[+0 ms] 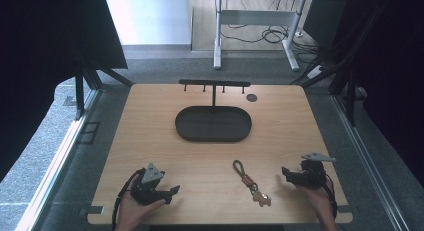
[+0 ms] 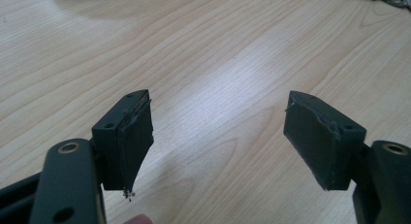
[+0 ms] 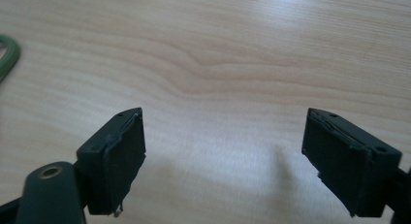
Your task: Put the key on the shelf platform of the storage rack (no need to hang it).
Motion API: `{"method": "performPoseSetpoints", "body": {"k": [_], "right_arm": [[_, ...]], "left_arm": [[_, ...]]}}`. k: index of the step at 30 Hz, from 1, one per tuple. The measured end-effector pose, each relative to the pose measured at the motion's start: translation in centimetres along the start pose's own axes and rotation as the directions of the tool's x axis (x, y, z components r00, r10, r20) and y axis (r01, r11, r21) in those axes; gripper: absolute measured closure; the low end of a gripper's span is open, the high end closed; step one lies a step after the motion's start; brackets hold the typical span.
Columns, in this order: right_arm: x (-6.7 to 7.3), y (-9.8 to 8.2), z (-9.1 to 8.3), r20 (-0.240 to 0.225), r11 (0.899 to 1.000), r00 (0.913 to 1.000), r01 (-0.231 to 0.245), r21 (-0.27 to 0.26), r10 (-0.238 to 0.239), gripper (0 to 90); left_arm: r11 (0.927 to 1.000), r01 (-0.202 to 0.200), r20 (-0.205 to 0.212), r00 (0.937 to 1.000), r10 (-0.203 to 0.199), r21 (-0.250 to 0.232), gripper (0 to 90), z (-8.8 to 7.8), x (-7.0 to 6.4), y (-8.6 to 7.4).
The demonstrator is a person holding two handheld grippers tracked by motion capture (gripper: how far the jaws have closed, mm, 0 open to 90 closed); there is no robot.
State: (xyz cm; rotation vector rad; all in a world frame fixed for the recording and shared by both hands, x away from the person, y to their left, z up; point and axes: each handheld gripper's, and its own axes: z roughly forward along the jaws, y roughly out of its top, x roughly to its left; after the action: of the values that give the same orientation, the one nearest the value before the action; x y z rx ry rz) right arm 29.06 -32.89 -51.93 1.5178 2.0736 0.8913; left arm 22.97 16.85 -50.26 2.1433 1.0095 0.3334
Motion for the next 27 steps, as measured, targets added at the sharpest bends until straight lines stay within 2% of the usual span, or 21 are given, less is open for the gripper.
{"method": "performPoseSetpoints", "body": {"k": [3,10,17,27], "right_arm": [[0.4,-0.4,-0.7,-0.013,1.000,0.9997,0.022,0.001,-0.022,18.7],[0.4,-0.4,-1.7,-0.024,1.000,0.9996,0.012,-0.020,-0.013,24.2],[0.3,-0.4,-1.9,-0.026,0.999,0.9992,0.029,-0.021,-0.029,27.2],[0.2,-0.5,-2.2,-0.046,0.999,0.9975,0.054,-0.001,-0.054,30.9]], "left_arm": [[0.9999,-0.015,0.008,0.9999,0.015,-0.005,26.5,-0.2,-0.4,0.2],[0.9999,-0.013,0.014,0.9998,0.013,-0.010,26.5,-0.4,-0.4,0.0],[0.9997,0.001,-0.001,1.0000,-0.001,-0.023,26.5,-1.0,0.1,0.0],[0.9998,-0.002,-0.003,1.0000,0.001,-0.022,26.5,-1.1,0.0,0.0]]}}
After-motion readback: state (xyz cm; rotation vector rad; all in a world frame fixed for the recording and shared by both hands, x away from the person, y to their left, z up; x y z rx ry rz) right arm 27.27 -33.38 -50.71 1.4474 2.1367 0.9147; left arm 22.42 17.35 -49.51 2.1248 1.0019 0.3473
